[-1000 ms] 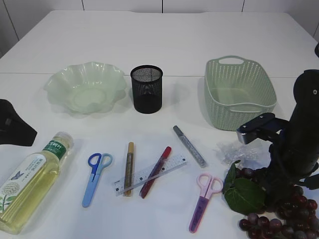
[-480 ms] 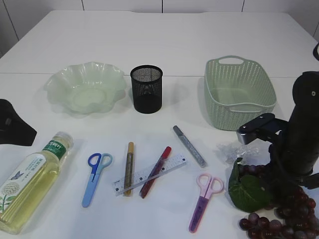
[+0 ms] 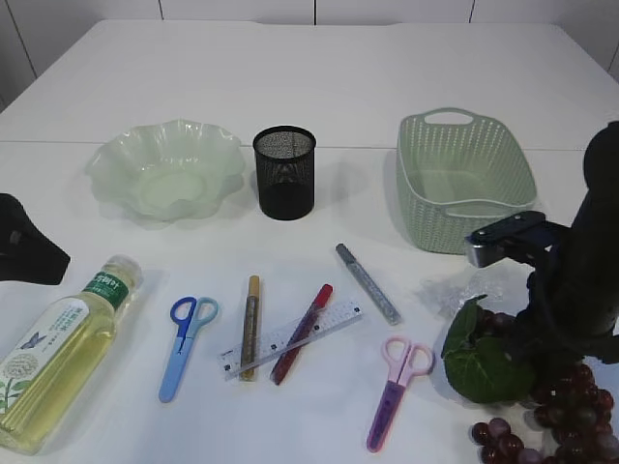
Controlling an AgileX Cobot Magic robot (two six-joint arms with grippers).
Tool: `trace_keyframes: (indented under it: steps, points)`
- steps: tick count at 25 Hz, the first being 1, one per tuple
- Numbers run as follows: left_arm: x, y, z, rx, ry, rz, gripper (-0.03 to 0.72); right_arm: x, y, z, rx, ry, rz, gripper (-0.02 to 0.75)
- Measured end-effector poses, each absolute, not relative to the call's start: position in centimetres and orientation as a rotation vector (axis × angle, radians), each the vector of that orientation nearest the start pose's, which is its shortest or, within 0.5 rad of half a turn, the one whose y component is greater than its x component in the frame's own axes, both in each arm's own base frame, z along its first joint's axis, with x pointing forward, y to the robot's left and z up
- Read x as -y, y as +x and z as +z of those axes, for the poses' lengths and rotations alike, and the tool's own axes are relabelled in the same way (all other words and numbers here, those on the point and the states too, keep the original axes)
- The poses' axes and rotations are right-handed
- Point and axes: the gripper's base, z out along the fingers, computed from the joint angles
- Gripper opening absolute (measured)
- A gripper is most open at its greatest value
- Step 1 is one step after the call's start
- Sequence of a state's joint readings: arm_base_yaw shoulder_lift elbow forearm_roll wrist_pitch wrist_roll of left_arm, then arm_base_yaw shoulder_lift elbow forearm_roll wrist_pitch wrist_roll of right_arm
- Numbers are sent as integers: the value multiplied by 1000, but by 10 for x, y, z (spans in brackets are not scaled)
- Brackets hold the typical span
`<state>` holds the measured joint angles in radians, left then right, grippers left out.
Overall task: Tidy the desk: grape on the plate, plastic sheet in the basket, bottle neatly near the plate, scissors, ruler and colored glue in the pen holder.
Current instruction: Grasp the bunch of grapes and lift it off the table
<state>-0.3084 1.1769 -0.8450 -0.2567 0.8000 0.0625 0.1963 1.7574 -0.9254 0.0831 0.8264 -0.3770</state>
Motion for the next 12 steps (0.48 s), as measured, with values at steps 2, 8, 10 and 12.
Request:
trace_keyframes:
  steps: [2, 8, 10, 12]
  points:
    - [83, 206, 282, -2607, 316, -390, 442, -63, 280, 159, -3023, -778, 120, 195]
    - [83, 206, 282, -2609, 317, -390, 439, -62, 263, 201, -2959, -749, 154, 188]
    - [83, 206, 282, -2609, 317, -390, 437, -61, 255, 216, -2931, -741, 164, 186]
    - [83, 206, 282, -2613, 318, -390, 436, -62, 246, 231, -2897, -720, 197, 185]
